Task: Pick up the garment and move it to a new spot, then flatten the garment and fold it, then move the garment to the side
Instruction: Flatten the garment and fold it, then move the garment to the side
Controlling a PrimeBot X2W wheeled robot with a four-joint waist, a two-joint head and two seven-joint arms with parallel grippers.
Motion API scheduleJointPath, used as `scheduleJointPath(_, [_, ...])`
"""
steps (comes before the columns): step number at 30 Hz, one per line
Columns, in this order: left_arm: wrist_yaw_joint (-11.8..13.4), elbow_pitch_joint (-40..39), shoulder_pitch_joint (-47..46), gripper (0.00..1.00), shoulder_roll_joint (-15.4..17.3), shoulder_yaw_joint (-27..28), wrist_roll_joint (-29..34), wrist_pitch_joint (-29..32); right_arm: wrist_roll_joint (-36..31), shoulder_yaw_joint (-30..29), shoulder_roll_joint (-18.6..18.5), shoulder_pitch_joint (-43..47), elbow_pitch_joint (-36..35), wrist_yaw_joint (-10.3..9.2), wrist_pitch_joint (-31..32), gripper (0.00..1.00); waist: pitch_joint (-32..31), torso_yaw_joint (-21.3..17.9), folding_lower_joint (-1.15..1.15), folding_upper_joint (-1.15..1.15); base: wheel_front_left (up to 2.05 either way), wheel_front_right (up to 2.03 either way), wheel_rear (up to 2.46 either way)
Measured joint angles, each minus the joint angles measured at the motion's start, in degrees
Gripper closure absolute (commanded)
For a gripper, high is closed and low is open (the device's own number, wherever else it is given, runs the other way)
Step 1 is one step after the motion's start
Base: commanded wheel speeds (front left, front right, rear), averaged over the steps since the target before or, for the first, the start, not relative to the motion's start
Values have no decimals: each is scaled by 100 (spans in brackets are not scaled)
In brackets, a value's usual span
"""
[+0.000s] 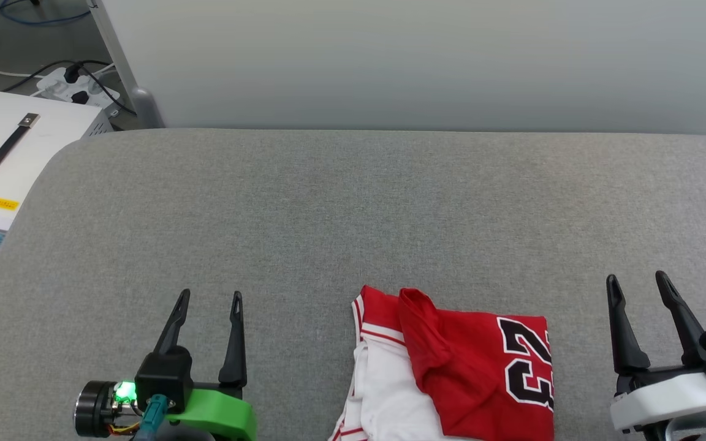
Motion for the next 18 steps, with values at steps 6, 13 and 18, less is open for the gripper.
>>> scheduleJointPath(6, [-20,-14,46,0,-9,-8,4,0,-135,-38,143,296,-156,0,0,0,-9,9,0,0,0,0,0])
scheduleJointPath(13, [-20,88,80,0,-14,1,5,0,-271,-26,215,447,-147,0,0,0,-50,47,0,0,0,0,0])
scheduleJointPath(18, [-20,123,82,0,-14,23,5,0,-420,-12,131,417,-155,0,1,0,-64,52,0,0,0,0,0])
